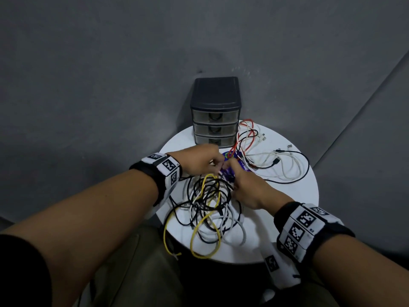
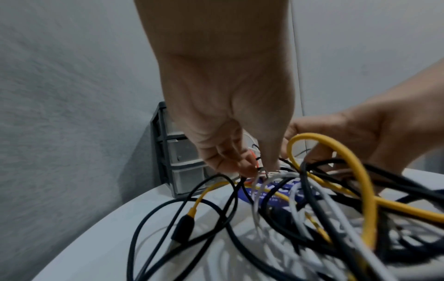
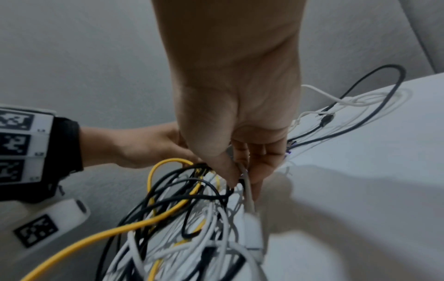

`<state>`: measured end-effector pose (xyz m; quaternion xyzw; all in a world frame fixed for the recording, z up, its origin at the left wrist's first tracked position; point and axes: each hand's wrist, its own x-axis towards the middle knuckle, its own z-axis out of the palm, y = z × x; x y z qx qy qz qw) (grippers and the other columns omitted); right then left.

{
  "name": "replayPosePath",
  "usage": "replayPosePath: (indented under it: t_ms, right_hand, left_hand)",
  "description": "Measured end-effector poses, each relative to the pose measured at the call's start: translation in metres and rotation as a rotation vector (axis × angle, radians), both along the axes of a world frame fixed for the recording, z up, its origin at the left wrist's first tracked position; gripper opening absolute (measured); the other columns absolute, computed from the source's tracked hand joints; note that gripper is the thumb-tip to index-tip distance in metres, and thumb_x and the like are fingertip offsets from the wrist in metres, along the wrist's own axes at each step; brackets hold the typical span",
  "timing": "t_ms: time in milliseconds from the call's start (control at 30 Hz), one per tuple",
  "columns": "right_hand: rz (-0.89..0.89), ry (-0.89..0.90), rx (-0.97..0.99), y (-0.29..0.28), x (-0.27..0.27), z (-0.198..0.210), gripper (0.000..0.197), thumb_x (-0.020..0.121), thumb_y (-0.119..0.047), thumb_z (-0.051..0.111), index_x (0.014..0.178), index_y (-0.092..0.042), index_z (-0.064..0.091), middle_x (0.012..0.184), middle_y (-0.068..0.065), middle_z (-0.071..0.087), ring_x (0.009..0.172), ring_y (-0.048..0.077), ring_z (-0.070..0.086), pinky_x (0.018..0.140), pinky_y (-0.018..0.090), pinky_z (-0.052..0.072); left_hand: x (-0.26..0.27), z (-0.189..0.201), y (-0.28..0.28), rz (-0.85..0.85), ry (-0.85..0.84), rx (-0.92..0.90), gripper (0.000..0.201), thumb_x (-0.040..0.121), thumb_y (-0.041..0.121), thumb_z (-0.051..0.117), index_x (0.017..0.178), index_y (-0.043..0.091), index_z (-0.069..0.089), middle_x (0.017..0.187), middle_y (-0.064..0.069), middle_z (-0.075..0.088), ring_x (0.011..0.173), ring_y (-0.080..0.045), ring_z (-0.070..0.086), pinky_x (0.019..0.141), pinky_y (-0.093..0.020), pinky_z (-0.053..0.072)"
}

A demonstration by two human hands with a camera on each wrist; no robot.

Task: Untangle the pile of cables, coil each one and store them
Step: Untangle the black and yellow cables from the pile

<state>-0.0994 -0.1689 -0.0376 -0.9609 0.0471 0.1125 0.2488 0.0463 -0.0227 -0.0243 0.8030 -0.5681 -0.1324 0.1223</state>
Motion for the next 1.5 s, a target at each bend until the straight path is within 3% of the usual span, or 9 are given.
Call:
replayPosePath:
  t_ms: [300,500,600,733,900,1033,1133,1300,1500]
  right_hand:
    - [-0.007,-0.081,-0.121,-0.007,0.001,0.014,0.042,0.087,-0.009,0.056,0.125,-0.022,0.046,0.108,0.014,0.064,0.094,0.034,0.057,0.070,0.034,0.037]
    - [-0.002,0.034,-0.086,-0.021,-0.008,0.027,0.035,0.089,-0.016,0.063,0.122,-0.025,0.062,0.106,0.001,0.060,0.105,0.026,0.056,0.080,0.029,0.041]
    - [-0.028,0.040,0.024,-0.025,-0.009,0.037,0.034,0.089,-0.021,0.068,0.121,-0.033,0.067,0.111,-0.002,0.065,0.107,0.021,0.059,0.094,0.030,0.047]
    - [-0.217,-0.329,0.155,-0.022,0.001,0.053,0.026,0.089,-0.017,0.069,0.108,-0.028,0.056,0.101,-0.002,0.063,0.083,0.021,0.061,0.074,0.033,0.048]
    - [-0.171,-0.287,0.045,-0.016,0.019,0.059,0.033,0.095,-0.027,0.066,0.125,-0.021,0.053,0.120,0.004,0.057,0.103,0.022,0.056,0.084,0.030,0.042]
    - [-0.312,-0.381,0.244,-0.018,0.022,0.064,0.027,0.095,-0.012,0.062,0.111,-0.021,0.042,0.089,0.002,0.060,0.078,0.021,0.056,0.071,0.034,0.044]
    - [-0.271,-0.326,0.200,-0.021,0.024,0.069,0.009,0.097,-0.011,0.058,0.097,-0.020,0.059,0.079,-0.001,0.063,0.078,0.021,0.058,0.071,0.031,0.041]
    - [-0.285,-0.523,0.139,-0.023,0.026,0.088,0.032,0.098,-0.027,0.063,0.068,-0.023,0.058,0.061,-0.005,0.056,0.059,0.015,0.050,0.056,0.028,0.036]
    - [-0.215,-0.518,0.205,-0.027,0.022,0.084,0.027,0.099,-0.027,0.061,0.073,-0.022,0.056,0.062,-0.003,0.057,0.058,0.015,0.053,0.060,0.033,0.045]
  left_hand:
    - [0.007,0.033,-0.001,0.436,-0.021,-0.412,0.008,0.102,0.018,0.053,0.098,0.011,0.055,0.082,-0.002,0.064,0.078,-0.025,0.061,0.072,-0.039,0.052]
    - [0.005,0.042,0.004,0.624,0.103,-0.590,0.008,0.106,0.015,0.040,0.100,0.015,0.045,0.075,-0.007,0.070,0.066,-0.023,0.067,0.069,-0.046,0.057]
    - [-0.003,0.046,0.004,0.576,0.163,-0.589,0.007,0.107,0.016,0.038,0.103,0.015,0.044,0.073,-0.003,0.071,0.065,-0.022,0.068,0.070,-0.047,0.058]
    - [-0.017,0.052,0.003,0.453,0.161,-0.568,0.006,0.107,0.016,0.038,0.104,0.017,0.043,0.070,-0.002,0.070,0.062,-0.019,0.067,0.068,-0.044,0.058]
    - [-0.026,0.060,0.002,0.351,0.187,-0.563,0.006,0.107,0.014,0.038,0.104,0.015,0.042,0.075,-0.005,0.071,0.062,-0.022,0.067,0.067,-0.046,0.057]
    - [-0.027,0.061,0.006,0.325,0.209,-0.573,0.007,0.107,0.014,0.037,0.103,0.017,0.042,0.076,-0.006,0.071,0.064,-0.021,0.068,0.070,-0.047,0.057]
    - [-0.028,0.059,0.009,0.327,0.228,-0.577,0.007,0.107,0.013,0.038,0.103,0.016,0.042,0.076,-0.007,0.071,0.065,-0.021,0.068,0.072,-0.047,0.059]
    - [-0.025,0.052,0.003,0.387,0.251,-0.510,0.011,0.107,0.017,0.042,0.099,0.016,0.049,0.076,-0.004,0.073,0.067,-0.019,0.070,0.074,-0.047,0.059]
    - [-0.023,0.046,-0.005,0.395,0.156,-0.470,0.019,0.106,0.013,0.039,0.094,0.014,0.054,0.071,-0.006,0.071,0.062,-0.018,0.069,0.068,-0.041,0.058]
